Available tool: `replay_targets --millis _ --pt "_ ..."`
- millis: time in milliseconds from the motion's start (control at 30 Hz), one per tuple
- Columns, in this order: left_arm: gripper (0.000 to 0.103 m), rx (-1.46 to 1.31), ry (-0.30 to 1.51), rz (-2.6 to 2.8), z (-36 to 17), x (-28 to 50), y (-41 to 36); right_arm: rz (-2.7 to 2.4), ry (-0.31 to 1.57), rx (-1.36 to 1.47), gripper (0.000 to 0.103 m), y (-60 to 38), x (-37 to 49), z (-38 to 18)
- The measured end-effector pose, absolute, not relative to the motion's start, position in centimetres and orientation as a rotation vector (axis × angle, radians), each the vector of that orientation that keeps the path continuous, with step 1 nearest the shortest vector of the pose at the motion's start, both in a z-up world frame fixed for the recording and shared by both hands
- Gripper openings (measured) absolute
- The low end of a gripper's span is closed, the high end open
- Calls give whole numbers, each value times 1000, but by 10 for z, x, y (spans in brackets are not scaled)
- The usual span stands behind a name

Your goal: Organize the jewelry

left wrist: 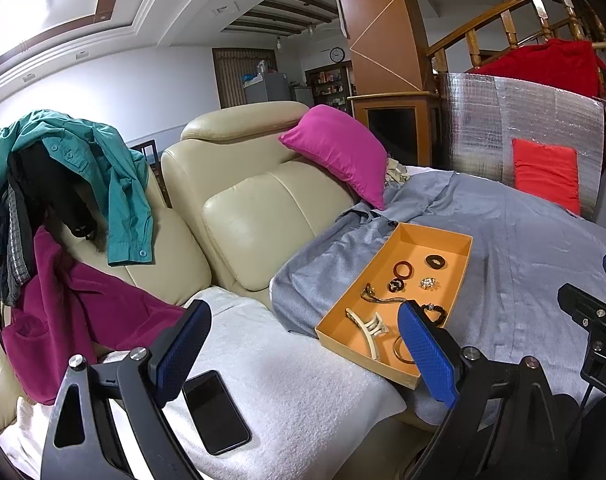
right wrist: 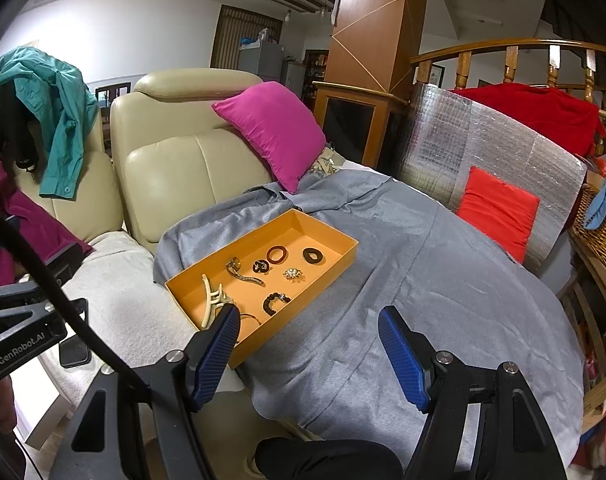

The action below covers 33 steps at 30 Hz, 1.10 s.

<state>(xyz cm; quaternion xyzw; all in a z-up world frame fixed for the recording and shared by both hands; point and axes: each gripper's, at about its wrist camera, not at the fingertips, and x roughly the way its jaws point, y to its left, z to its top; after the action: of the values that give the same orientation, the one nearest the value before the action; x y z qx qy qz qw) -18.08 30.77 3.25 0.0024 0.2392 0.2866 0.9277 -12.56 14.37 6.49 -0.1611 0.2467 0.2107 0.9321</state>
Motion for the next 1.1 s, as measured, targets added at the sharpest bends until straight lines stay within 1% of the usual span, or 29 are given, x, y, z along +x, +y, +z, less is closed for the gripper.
replay_targets --millis 367,900,1100 --pt "94 3 505 583 28 -172 311 428 518 -349 75 151 -114 60" --pt "94 -22 563 577 10 -124 337 427 586 -382 75 177 -61 39" --pt "94 -25 602 566 -2 -95 347 427 632 -383 75 186 -30 26"
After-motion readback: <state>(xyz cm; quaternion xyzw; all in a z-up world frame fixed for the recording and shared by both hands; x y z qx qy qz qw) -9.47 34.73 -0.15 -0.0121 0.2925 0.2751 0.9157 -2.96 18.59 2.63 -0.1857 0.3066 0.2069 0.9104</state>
